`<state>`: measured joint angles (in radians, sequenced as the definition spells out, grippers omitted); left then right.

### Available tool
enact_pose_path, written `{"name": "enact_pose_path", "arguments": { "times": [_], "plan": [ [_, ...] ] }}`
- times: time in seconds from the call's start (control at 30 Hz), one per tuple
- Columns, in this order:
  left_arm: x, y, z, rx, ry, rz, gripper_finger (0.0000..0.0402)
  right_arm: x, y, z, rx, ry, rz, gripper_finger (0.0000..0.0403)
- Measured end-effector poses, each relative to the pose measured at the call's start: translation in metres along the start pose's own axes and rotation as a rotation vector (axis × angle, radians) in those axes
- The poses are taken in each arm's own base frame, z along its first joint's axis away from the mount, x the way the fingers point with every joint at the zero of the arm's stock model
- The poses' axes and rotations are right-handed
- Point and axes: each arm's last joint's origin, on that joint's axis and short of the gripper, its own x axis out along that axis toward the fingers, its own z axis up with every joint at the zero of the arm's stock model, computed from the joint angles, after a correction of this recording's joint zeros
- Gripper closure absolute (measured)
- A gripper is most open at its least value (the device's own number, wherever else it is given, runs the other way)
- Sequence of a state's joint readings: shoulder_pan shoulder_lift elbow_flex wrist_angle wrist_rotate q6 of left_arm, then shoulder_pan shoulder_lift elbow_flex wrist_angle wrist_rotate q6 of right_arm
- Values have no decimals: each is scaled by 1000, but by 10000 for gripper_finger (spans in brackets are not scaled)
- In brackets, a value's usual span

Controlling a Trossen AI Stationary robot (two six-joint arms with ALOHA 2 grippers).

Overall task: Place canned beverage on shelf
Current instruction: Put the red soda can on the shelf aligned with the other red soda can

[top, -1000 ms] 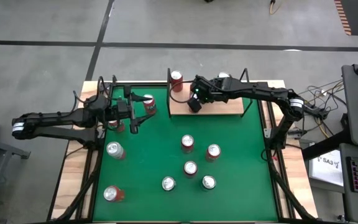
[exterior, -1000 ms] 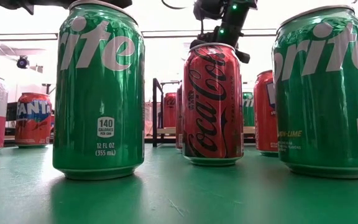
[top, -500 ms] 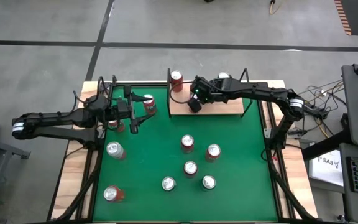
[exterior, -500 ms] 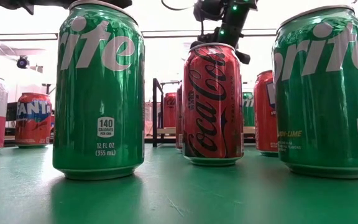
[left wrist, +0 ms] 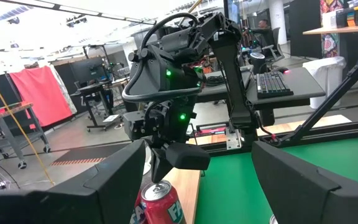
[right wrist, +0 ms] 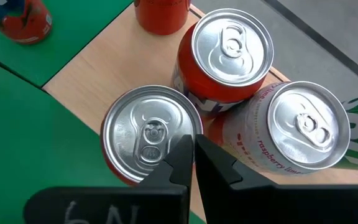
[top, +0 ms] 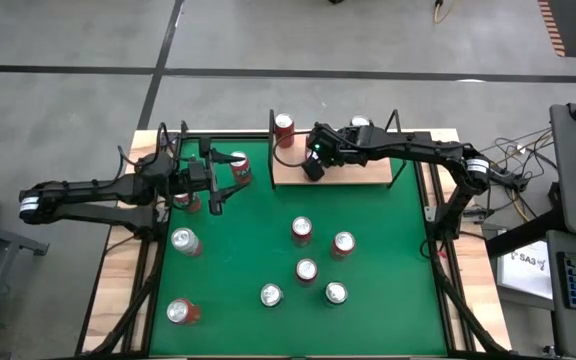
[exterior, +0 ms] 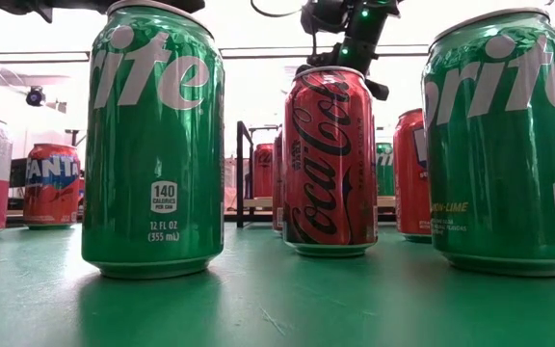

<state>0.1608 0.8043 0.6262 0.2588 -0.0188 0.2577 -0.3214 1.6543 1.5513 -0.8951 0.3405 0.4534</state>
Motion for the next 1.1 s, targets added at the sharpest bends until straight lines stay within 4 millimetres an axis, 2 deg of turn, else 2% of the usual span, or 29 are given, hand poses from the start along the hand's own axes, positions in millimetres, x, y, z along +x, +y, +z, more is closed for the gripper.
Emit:
{"name": "enact_pose_path", "arguments": {
  "times": [0.8,1.1],
  "plan": [
    [0,0,0,6,1,-1,123,-4,1,-1,56,14,-1,394],
    [0,0,0,6,1,-1,123,-17,-4,1,58,-34,-6,394]
  ]
}}
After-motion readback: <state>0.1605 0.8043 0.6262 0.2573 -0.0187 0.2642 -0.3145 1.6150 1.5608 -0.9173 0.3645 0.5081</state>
